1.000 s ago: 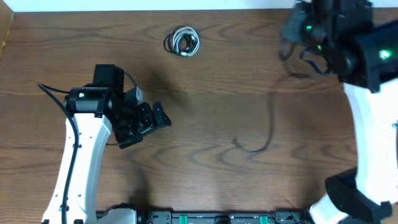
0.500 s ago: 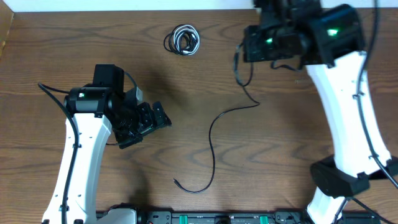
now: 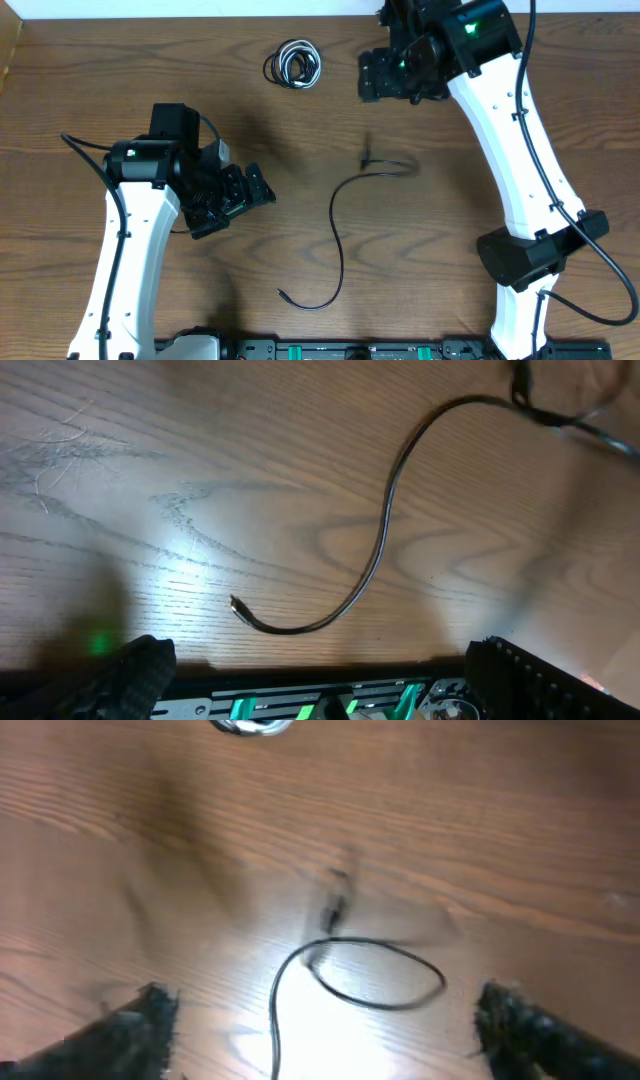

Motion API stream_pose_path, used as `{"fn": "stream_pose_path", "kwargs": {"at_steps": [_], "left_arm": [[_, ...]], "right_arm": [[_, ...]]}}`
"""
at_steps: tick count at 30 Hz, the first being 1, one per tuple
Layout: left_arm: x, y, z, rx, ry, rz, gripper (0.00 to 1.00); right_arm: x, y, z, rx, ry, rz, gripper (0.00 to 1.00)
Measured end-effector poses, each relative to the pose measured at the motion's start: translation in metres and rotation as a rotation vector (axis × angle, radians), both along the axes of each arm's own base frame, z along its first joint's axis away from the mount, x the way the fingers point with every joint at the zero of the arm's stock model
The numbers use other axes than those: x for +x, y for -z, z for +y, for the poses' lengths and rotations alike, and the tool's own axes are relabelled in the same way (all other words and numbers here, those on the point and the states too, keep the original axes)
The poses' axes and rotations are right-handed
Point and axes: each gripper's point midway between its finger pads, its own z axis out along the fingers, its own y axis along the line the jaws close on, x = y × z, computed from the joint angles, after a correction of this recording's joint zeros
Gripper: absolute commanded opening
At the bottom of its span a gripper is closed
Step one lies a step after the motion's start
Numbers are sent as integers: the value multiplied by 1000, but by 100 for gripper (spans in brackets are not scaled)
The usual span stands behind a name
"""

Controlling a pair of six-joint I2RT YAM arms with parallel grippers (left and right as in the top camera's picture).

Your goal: Untangle cables

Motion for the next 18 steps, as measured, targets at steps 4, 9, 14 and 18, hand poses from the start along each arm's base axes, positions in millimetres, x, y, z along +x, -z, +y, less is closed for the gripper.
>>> {"fn": "stream_pose_path", "kwargs": {"at_steps": [4,9,14,18], "left_arm": [[0,0,0,0,0,0,98],[0,0,0,0,0,0,98],[0,0,0,0,0,-1,98],[8,-1,0,0,0,-34,98]], "right_arm": [[-2,4,-17,-52,36,21,99],[1,10,-64,-185,130,39,99],[-10,15,-72,-168,87,108,99],[-23,27,-42,-83,-81,164,85]]}}
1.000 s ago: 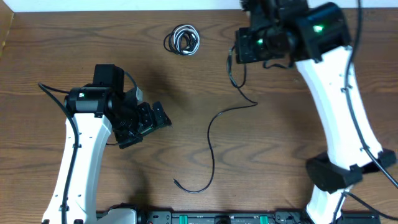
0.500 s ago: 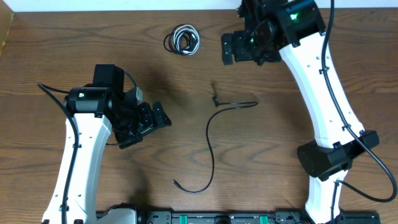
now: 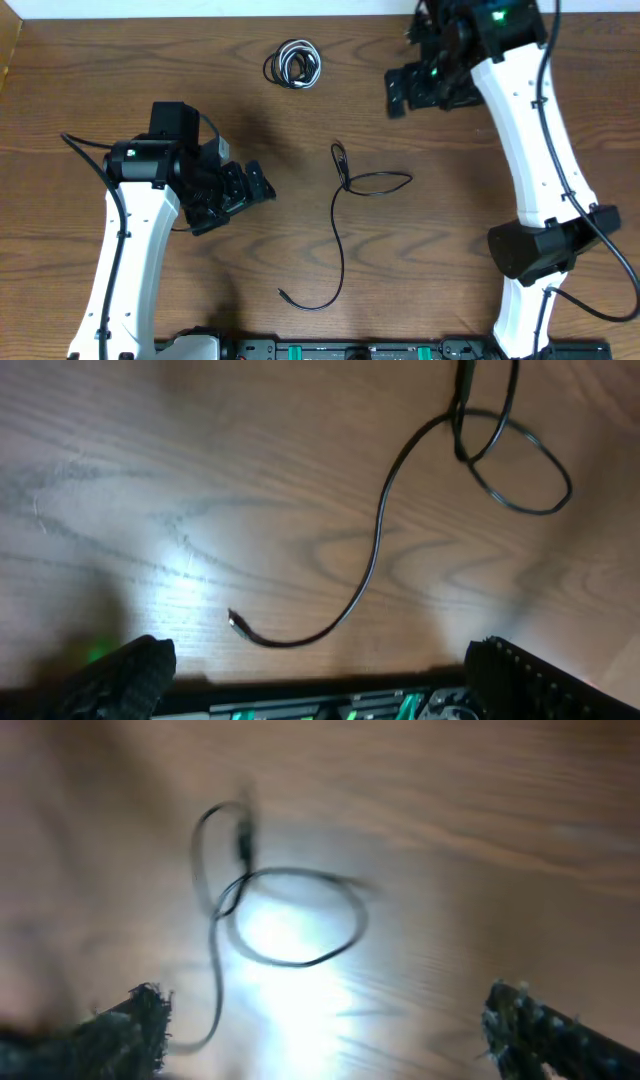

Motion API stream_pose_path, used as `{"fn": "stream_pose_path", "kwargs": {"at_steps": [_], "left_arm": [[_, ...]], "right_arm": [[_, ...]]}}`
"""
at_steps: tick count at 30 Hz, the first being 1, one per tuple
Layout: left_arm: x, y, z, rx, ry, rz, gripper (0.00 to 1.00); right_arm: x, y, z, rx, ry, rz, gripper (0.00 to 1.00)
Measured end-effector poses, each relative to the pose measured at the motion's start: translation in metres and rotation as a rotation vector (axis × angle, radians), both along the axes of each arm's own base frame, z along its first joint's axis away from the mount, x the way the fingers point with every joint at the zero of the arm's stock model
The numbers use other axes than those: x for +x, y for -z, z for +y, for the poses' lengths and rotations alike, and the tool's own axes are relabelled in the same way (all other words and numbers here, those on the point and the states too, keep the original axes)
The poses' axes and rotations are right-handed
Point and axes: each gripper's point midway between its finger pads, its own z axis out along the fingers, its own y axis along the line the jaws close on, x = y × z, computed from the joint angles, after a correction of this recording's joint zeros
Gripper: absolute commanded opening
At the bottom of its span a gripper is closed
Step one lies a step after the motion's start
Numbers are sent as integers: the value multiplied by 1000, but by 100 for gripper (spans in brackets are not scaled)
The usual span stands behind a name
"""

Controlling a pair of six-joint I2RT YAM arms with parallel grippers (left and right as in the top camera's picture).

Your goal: Untangle cables

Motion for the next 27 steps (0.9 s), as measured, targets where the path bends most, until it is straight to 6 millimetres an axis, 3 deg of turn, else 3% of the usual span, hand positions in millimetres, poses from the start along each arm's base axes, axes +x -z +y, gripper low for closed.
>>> {"fn": "stream_pose_path", "kwargs": {"at_steps": [7,10,12,15,27], "left_arm": [[2,5,15,91,-11,-4,98],[1,7,20,123,-15,-2,98],[0,8,22,134,-16,3,97],[-4,9,24,147,-16,18,98],[-5,9,26,156,-17,26,98]], "right_arm": [[-21,52,66,59,-208,72,80],[-29,75,90,66,-264,79,72],[-32,86,103,70,-280,68,65],[-35,103,119,54,-257,52,64],[-38,170,119,6,-140,59,52]]}}
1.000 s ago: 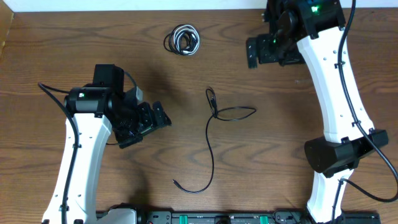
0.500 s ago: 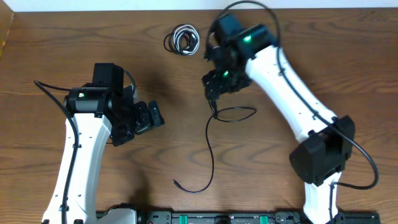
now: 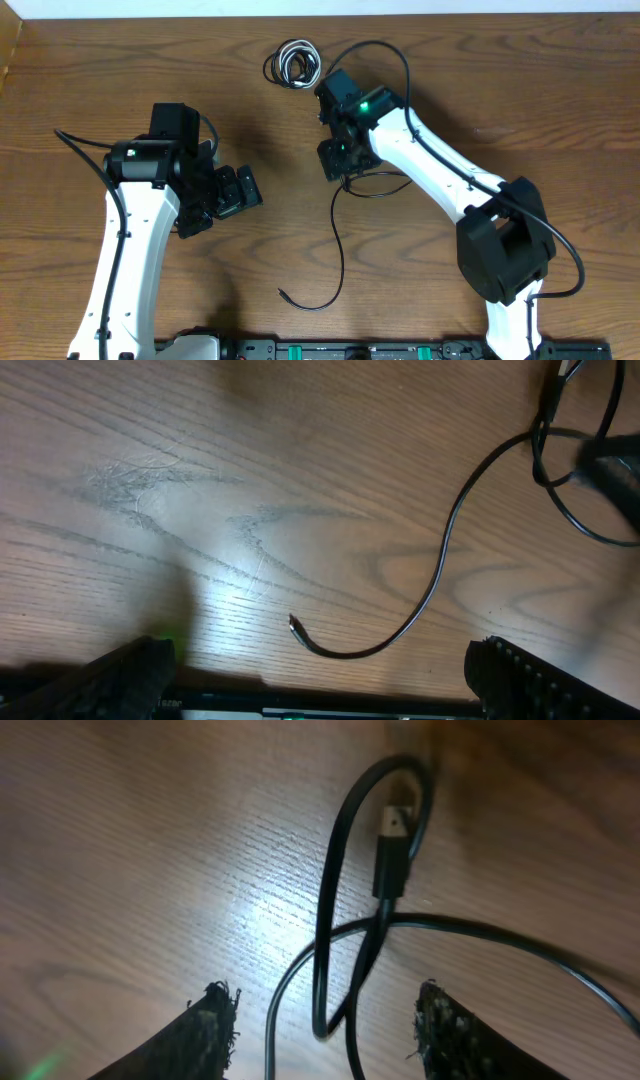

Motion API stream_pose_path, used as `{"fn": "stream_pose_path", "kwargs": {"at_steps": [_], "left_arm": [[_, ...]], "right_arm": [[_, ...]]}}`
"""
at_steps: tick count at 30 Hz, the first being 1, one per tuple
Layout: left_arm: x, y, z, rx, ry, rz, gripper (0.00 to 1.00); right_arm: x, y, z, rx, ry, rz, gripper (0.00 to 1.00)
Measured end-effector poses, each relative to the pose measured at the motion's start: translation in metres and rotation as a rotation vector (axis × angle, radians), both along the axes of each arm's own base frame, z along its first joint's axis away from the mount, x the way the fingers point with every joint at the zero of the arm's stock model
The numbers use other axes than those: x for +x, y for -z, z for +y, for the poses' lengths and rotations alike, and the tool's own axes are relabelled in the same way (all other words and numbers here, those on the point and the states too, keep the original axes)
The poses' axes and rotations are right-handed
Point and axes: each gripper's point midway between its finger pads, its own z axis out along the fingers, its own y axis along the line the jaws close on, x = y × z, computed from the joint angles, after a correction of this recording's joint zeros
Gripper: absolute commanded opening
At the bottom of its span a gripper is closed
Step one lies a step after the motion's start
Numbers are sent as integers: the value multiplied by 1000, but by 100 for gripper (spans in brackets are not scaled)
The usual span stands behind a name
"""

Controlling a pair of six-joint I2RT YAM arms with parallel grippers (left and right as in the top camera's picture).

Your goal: Untangle cables

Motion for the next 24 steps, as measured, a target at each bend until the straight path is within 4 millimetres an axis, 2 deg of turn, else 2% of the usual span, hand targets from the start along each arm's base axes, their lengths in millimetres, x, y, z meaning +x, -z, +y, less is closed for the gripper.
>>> {"fn": "stream_pose_path", "kwargs": {"at_steps": [1,4,5,6,12,15,17,21,24], "left_arm": [[0,0,0,0,0,0,98],[0,0,0,0,0,0,98],[0,0,0,0,0,0,98],[0,0,0,0,0,0,98],[0,0,0,0,0,-1,98],[1,0,0,0,0,-6,98],[2,0,0,-1,0,-9,98],[-5,-2,-7,-45,4,20,98],[-14,-6,-22,-133,8,58,98]], "right_arm": [[-2,4,1,0,-2,2,43],[-9,13,6,-1,-5,9,24],[-10,13,8,3,-5,5,16],[-9,13,10,7,-4,0,2],[-9,12,10,6,-5,1,1],[-14,-1,5,-14,9,36,1],[-10,-20,10,13,14,35,1],[3,-112,35,213,-4,-42,1],[-5,-187,45,384,-53,-129,2]]}}
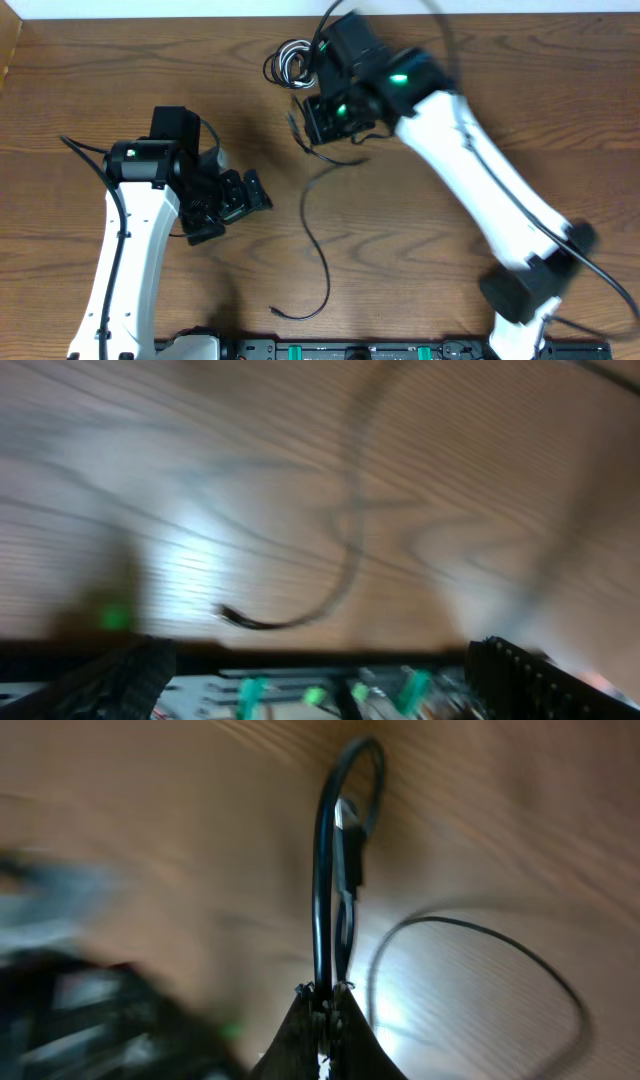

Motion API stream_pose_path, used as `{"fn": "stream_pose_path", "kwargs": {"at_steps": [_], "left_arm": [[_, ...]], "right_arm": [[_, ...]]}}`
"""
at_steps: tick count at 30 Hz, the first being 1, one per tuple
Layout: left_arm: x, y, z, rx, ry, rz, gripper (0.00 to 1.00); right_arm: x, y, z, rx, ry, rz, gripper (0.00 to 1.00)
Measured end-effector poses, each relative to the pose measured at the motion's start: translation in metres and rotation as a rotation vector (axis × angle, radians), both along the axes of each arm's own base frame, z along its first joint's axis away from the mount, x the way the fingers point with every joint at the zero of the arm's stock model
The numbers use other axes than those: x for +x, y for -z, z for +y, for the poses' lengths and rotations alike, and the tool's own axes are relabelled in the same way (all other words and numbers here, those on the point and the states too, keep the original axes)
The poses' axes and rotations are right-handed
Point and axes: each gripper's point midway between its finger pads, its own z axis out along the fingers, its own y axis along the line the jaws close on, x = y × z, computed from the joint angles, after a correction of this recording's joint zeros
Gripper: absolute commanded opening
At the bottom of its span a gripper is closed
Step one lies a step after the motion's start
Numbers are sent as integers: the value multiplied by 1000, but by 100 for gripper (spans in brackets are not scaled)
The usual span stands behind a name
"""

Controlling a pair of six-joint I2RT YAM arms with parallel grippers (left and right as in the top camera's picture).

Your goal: Untangle cables

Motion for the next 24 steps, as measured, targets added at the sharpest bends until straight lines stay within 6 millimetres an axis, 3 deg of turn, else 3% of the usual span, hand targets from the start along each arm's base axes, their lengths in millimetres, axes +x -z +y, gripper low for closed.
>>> {"fn": "stream_pose_path", "kwargs": {"at_steps": [1,2,3,6,9,14,21,24], "left_arm": [[-1,-2,-5,-33,2,3,98],[-1,-7,-15,-96,4,4,98],[-1,-9,-19,-122,5,4,98],[-1,-20,-36,-244,10,4,98],[3,-34,-53,-369,23,-20,98],[6,-58,-74,-549,71,-72,98],[13,-85,-88,-719,110,-141,98],[23,-97,-85,-787,103,-199,98]], "right_arm": [[-7,-24,0,49,-16,-28,1],[-24,-60,-4,116,-43,-68,1],[-36,-79,-9,148,-60,-84,1],[-59,-100,-20,176,-84,-87,1],[-65,-98,-23,167,-96,-69,1],[-62,-78,-22,126,-102,-21,1],[-67,-73,-24,106,-129,-10,2],[-70,-72,-25,102,-143,-5,2]]}}
